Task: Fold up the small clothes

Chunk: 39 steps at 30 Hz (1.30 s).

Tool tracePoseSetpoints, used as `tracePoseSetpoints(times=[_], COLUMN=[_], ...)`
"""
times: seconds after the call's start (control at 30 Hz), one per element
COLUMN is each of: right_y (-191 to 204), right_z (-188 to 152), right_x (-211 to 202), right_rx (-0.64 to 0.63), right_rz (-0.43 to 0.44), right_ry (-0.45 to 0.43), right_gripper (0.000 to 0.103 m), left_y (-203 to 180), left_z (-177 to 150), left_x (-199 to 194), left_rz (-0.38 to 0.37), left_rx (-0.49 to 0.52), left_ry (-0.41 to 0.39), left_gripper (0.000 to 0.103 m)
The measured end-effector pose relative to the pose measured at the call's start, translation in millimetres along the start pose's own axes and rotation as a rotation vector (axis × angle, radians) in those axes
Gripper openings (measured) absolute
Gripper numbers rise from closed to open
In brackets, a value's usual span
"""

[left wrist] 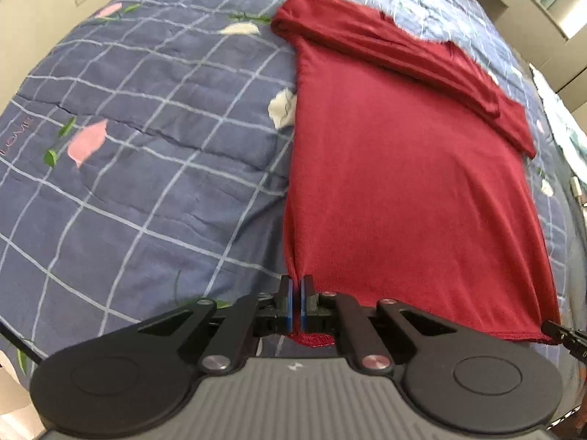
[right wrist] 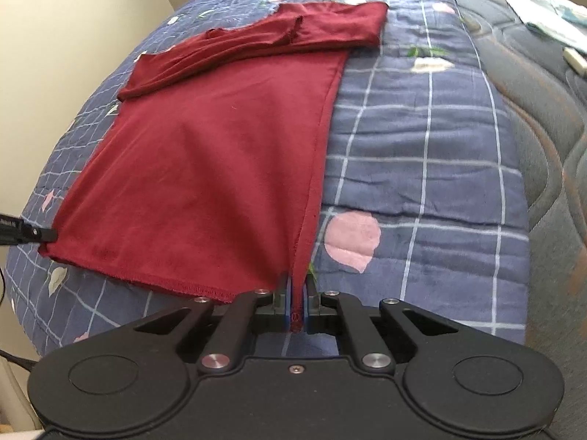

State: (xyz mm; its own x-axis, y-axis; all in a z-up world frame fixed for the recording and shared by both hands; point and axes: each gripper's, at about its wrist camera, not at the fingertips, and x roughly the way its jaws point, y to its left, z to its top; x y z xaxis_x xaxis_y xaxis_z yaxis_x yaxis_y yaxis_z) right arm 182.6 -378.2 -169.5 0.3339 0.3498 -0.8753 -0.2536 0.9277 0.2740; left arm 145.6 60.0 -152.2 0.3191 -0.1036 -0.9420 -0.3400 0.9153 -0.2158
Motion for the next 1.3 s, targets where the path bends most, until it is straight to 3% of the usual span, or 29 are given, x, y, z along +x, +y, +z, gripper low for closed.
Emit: tracePoseSetpoints(times=[0.1, 0.27, 0.3, 0.33, 0.37, 0.4, 0.47, 0.53, 0.6, 0.87, 1.1, 1.3], right_y=[-3, -2, -1, 1, 3, 6, 13, 20, 29, 53, 83, 112], right_z=[-2, -6, -7, -6, -7, -7, -7, -7, -9, -19, -18, -22], right_x=[2, 0, -2, -3, -6, -8, -12, -14, -14, -8, -12, -13], right_rx=[0.022, 0.019, 0.020, 0.020, 0.017, 0.013, 0.006, -0.002, -0.003, 0.108, 0.209, 0.234], right_rz=[0.013, 0.007, 0.008, 0.006, 0.004, 0.002, 0.001, 0.003, 0.002, -0.102, -0.153, -0.148], right_ry=[0.007, 0.021, 0.022, 0.021, 0.019, 0.016, 0.012, 0.020, 0.031, 0.134, 0.091, 0.026], right_gripper=[0.012, 0.030, 0.035, 0.049, 0.062, 0.068, 0.086, 0.097, 0.102, 0.102, 0.102, 0.102], left_y=[0, 0, 0, 1, 1, 1, 0, -3, -6, -26, -51, -54], left_z=[-4, -9, -10, -10, -11, -12, -14, -16, -19, -32, -48, -53], left_x=[8, 14, 14, 14, 13, 11, 5, -1, -6, -19, -10, -8], left_rz=[-0.001, 0.025, 0.027, 0.032, 0.038, 0.046, 0.061, 0.097, 0.137, 0.237, 0.303, 0.273], left_rx=[0.001, 0.004, 0.005, 0.004, 0.002, 0.002, 0.016, 0.041, 0.071, 0.242, 0.525, 0.621], left_ry=[0.010, 0.029, 0.033, 0.038, 0.042, 0.043, 0.039, 0.042, 0.039, 0.016, -0.025, -0.043], left_gripper=[0.007, 0.037, 0.047, 0.062, 0.069, 0.078, 0.086, 0.098, 0.101, 0.102, 0.103, 0.103])
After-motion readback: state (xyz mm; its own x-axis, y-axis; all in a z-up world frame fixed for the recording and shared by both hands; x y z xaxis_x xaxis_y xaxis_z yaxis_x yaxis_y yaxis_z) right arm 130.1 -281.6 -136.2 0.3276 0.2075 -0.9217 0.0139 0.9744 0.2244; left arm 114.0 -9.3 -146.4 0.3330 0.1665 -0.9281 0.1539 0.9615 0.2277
